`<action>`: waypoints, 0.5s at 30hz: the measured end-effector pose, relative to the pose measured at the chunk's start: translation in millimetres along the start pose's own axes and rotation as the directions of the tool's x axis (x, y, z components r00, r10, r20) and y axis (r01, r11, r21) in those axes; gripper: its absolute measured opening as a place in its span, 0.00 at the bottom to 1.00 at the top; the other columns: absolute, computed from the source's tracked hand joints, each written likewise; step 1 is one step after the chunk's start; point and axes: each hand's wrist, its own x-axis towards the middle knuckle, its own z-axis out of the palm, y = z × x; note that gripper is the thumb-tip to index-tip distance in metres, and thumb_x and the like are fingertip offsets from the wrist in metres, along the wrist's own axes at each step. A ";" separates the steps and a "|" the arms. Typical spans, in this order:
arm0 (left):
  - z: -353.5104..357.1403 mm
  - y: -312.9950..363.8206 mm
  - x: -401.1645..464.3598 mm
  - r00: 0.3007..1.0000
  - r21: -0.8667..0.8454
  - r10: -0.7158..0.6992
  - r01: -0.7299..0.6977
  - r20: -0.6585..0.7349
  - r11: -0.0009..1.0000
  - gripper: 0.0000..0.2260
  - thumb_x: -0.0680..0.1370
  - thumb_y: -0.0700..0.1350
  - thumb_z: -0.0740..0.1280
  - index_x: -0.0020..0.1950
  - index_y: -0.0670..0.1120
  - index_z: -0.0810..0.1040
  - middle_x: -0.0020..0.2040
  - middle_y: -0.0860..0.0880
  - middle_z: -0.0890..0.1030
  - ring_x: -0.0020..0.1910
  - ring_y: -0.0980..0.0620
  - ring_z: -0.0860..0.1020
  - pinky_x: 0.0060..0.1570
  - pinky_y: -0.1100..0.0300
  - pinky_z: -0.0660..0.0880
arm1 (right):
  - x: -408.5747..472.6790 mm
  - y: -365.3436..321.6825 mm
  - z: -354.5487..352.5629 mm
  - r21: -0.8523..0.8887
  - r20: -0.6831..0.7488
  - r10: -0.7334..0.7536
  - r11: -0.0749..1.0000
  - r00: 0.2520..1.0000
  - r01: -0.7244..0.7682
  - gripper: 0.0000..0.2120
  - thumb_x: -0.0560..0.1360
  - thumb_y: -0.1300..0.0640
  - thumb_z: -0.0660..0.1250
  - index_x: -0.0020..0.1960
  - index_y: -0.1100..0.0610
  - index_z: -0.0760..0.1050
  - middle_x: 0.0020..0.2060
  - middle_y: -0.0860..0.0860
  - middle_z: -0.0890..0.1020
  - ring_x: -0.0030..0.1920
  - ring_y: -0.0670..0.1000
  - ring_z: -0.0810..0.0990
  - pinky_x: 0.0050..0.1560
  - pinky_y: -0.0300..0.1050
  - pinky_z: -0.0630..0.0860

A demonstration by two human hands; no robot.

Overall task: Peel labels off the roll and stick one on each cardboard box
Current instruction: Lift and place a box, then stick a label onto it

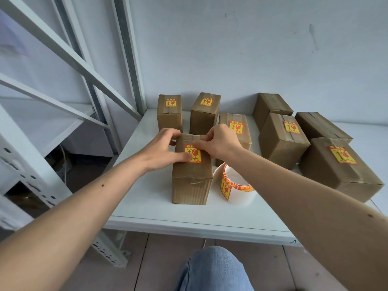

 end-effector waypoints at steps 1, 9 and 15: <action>1.1 1.4 -0.2 1.000 0.006 0.001 0.000 -0.020 1.000 0.31 0.72 0.54 0.72 0.71 0.48 0.63 0.70 0.50 0.65 0.60 0.57 0.67 0.55 0.61 0.68 | -2.1 1.9 -1.7 -0.001 0.026 0.003 1.000 1.000 -0.003 0.17 0.71 0.44 0.72 0.48 0.58 0.82 0.36 0.49 0.82 0.35 0.48 0.82 0.34 0.38 0.77; 17.8 8.3 4.0 0.966 0.187 0.022 0.027 -0.257 0.982 0.18 0.76 0.55 0.67 0.59 0.46 0.69 0.61 0.47 0.71 0.52 0.50 0.75 0.51 0.52 0.77 | -27.6 0.8 -22.2 0.051 0.261 0.016 0.998 0.965 -0.030 0.18 0.66 0.48 0.78 0.47 0.56 0.77 0.41 0.53 0.82 0.37 0.48 0.82 0.33 0.40 0.77; 21.0 7.5 3.1 0.958 0.191 0.061 -0.006 -0.281 0.982 0.16 0.76 0.54 0.67 0.58 0.46 0.71 0.59 0.48 0.71 0.52 0.50 0.74 0.51 0.52 0.76 | -31.7 0.4 -15.4 0.052 0.199 0.019 0.998 0.980 -0.029 0.14 0.69 0.46 0.76 0.40 0.53 0.74 0.40 0.52 0.81 0.40 0.50 0.83 0.33 0.38 0.77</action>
